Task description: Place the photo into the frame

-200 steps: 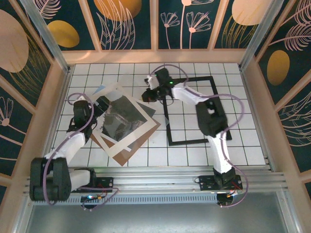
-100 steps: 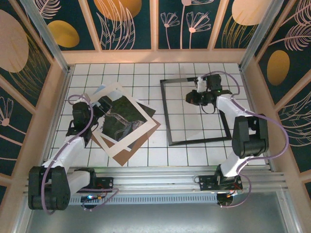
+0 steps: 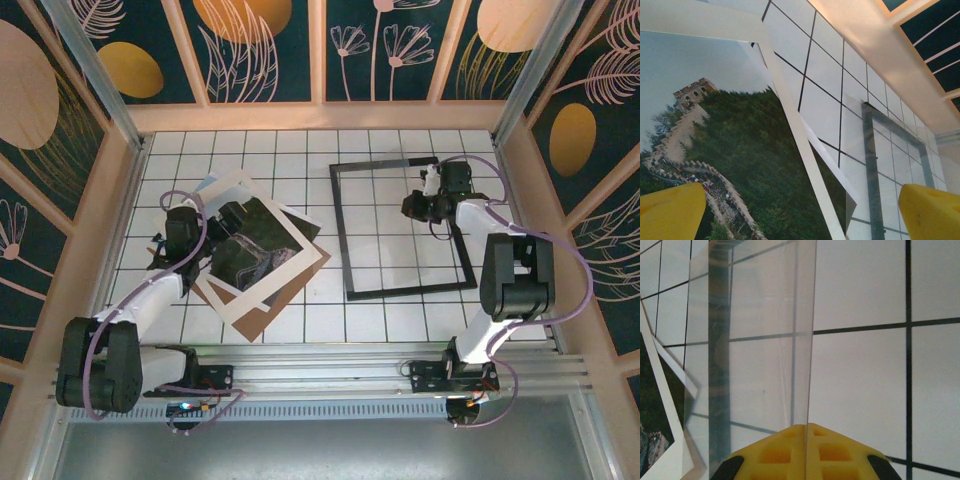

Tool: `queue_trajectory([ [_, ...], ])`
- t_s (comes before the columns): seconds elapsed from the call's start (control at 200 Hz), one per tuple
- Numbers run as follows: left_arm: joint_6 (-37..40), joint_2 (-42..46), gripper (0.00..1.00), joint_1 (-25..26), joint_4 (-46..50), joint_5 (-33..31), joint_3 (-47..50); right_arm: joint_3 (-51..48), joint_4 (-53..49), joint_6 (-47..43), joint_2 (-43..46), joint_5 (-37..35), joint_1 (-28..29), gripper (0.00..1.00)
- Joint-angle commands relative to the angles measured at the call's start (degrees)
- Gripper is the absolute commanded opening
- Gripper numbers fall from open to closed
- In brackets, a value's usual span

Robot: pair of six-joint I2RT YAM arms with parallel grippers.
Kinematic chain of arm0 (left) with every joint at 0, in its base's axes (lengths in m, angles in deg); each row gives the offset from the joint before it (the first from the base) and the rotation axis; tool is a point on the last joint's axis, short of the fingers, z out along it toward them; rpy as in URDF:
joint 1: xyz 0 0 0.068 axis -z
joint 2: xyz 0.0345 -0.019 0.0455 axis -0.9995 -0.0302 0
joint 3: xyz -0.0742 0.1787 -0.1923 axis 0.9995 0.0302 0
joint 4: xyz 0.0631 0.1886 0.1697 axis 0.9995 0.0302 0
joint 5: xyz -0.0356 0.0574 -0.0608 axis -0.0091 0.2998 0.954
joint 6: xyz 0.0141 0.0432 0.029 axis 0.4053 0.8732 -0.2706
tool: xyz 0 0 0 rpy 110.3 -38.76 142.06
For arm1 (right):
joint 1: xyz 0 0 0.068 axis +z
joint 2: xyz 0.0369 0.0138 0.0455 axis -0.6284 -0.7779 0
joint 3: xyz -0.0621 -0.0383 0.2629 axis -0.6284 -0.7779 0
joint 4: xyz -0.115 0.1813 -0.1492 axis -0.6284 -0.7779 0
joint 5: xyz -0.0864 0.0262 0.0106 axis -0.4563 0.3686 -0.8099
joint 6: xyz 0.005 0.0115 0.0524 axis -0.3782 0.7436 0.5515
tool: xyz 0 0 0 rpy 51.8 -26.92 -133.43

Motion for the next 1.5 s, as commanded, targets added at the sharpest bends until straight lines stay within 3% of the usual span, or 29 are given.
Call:
queue_trajectory([
  [0.0,1.4,-1.06,0.98,0.49,-0.7,-0.63,-1.81,-0.96,3.53,-1.6,-1.3,-0.18,-1.21,0.0],
  [0.666,3.65,-3.27,0.99,1.84,1.27,-0.45,-4.04,0.45,0.44,-7.35,-3.9,2.81,-2.75,0.0],
  [1.496,4.23,-4.33,0.98,2.01,-0.52,0.49,-3.84,2.18,-3.64,-10.71,-4.82,-0.48,-4.15,0.0],
])
